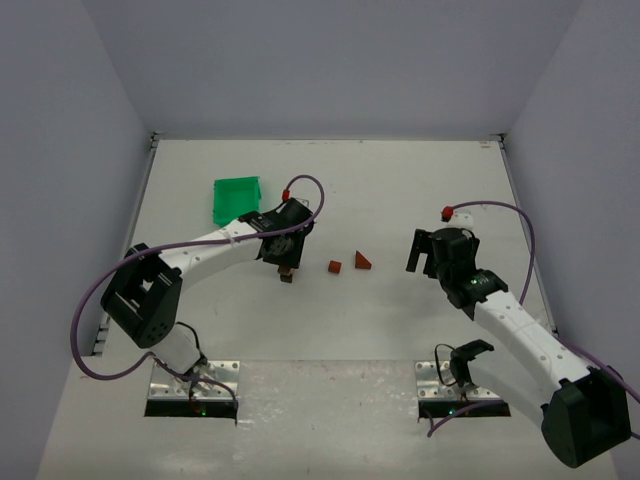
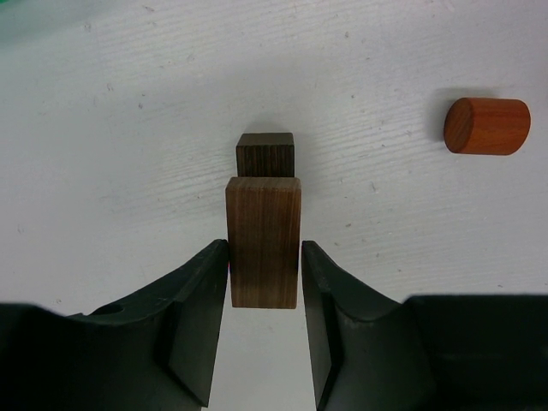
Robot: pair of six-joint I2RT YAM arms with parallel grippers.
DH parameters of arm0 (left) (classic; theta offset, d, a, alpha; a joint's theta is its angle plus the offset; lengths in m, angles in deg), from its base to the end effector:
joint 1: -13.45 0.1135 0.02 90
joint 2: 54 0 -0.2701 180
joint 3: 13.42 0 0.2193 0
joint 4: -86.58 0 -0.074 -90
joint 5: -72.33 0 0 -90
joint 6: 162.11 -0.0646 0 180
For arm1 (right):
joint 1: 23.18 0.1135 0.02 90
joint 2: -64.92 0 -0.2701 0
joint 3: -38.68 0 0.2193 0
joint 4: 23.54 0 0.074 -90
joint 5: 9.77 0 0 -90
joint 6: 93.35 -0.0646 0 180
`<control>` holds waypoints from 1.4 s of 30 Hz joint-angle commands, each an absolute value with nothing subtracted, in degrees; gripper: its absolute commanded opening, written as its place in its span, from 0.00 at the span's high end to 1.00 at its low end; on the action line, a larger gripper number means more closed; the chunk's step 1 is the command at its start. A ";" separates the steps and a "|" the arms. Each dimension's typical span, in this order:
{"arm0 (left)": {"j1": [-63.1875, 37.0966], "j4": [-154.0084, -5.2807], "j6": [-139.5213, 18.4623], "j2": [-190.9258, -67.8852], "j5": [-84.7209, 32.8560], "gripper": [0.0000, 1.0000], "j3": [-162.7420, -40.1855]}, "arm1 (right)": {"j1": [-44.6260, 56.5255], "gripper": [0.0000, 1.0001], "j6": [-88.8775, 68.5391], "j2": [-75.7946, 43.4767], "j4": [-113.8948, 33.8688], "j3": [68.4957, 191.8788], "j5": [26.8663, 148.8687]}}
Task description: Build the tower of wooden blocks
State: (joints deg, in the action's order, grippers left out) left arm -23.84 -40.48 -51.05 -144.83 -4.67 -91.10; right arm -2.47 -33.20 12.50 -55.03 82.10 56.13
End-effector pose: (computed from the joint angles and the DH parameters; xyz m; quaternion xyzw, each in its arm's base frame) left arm 0.2419 -0.1659 0.2085 0.1140 0.9656 -0.0036 0.2337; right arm 0.1711 0.0365 0.2069 0.1579 0.8783 0.0035 0.4513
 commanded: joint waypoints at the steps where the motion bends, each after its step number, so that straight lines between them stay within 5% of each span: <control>1: -23.11 -41.51 -51.05 -144.07 -3.27 0.62 -92.40 | -2.70 0.01 -32.80 12.96 -54.45 83.73 54.04; 8: -23.02 -41.07 -50.67 -143.66 -2.47 0.54 -93.10 | -2.70 0.01 -32.71 12.98 -54.53 83.82 54.21; 19: -23.20 -43.59 -51.58 -136.51 -6.78 0.00 -97.40 | -2.76 0.01 -32.95 12.79 -54.45 83.98 54.89; 36: -37.23 -42.77 -45.24 -150.89 -1.18 0.00 -108.45 | -2.70 0.01 -32.80 13.68 -54.45 83.56 55.16; 42: -38.44 -40.31 -43.70 -158.86 0.93 0.08 -112.48 | -2.79 0.01 -32.80 13.47 -54.45 83.67 55.00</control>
